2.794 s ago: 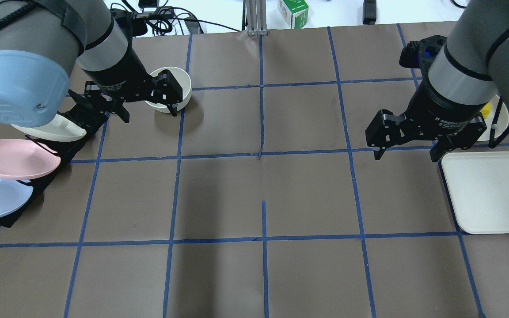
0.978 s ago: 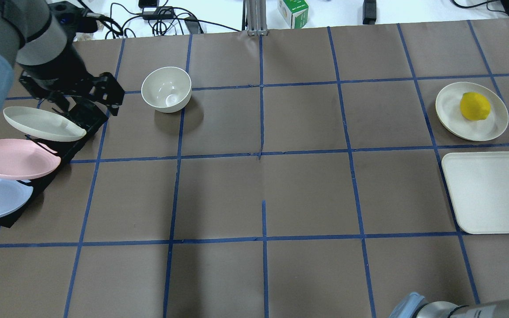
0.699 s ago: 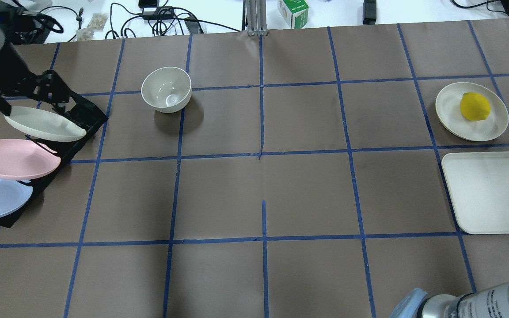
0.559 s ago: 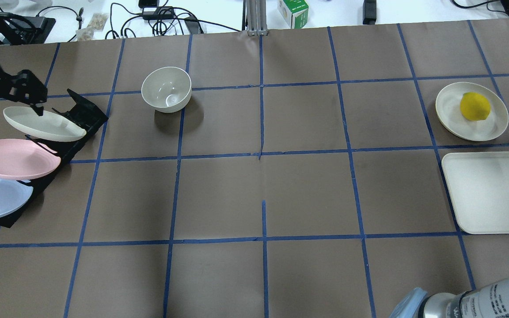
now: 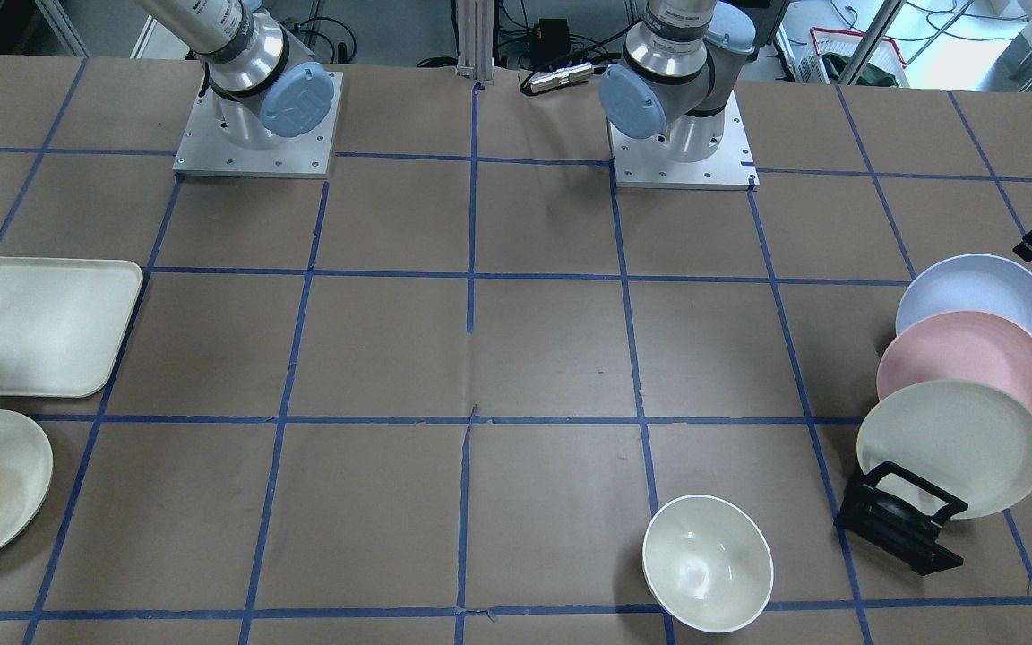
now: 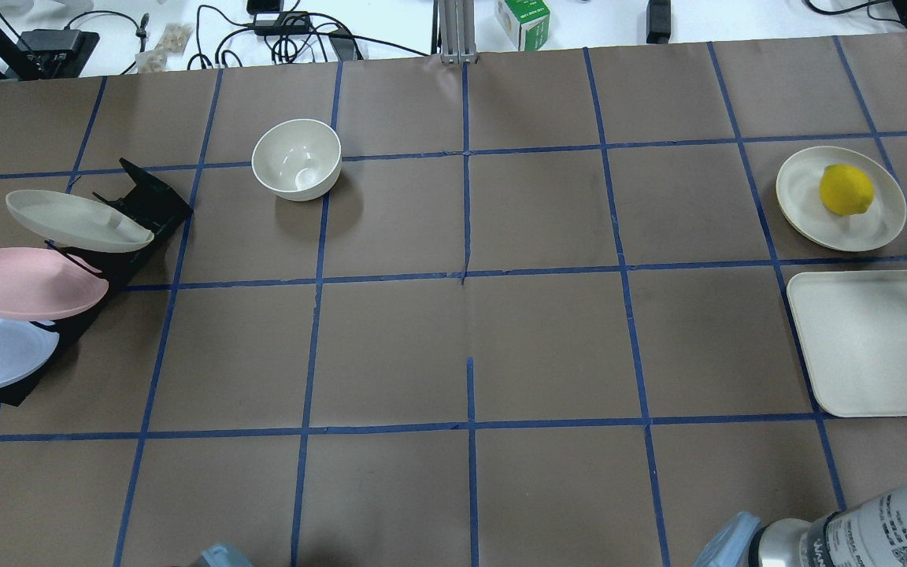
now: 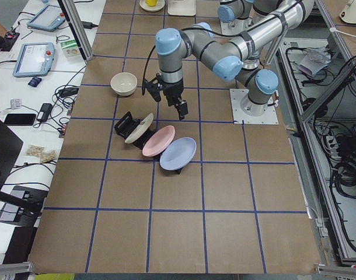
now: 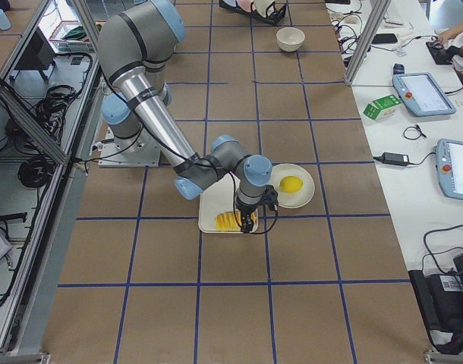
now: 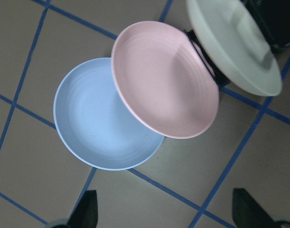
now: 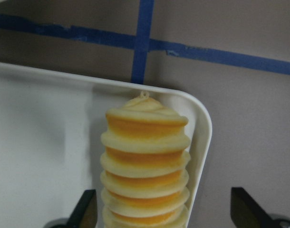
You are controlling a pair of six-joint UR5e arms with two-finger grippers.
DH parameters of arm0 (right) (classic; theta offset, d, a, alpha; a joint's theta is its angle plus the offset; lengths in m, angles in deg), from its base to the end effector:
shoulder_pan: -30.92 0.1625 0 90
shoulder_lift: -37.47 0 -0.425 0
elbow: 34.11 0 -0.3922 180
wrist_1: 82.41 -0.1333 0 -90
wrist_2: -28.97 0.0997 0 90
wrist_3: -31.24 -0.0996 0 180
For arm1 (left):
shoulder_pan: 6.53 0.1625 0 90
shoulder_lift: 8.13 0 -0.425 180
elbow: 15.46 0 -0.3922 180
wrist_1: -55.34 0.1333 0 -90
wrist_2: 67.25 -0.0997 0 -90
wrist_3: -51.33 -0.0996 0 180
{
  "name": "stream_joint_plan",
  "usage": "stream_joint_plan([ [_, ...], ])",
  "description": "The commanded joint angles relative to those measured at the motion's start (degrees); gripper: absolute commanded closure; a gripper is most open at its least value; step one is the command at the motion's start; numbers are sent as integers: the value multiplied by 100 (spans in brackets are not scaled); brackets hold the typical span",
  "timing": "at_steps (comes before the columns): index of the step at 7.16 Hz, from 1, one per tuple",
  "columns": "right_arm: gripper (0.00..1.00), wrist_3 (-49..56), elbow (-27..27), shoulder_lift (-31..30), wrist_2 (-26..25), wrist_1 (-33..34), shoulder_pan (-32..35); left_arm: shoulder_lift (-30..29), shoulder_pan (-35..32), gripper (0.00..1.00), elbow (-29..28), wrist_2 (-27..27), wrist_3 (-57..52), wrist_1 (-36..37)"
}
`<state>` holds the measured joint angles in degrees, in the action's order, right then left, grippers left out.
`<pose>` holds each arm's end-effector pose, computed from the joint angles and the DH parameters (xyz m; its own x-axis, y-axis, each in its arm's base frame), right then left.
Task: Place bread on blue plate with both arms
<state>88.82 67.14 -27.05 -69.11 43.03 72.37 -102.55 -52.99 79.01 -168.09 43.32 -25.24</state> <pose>-0.3667 -0.4830 0.2108 -0.9852 -0.1619 0.0563 -0.1535 0.9795 0.1307 0.2757 -0.4565 0.4287 -0.7998 -0.5702 -0.1875 -0.5831 0.8122 0.0170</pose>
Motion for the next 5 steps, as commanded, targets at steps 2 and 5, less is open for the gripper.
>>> stream_joint_plan([
  [2,0,-2,-8,229,-17,6,30,-813,708,2,290,399,133,1237],
  [5,12,-2,-8,229,-35,-47,39,-1122,1094,6,588,417,37,1404],
])
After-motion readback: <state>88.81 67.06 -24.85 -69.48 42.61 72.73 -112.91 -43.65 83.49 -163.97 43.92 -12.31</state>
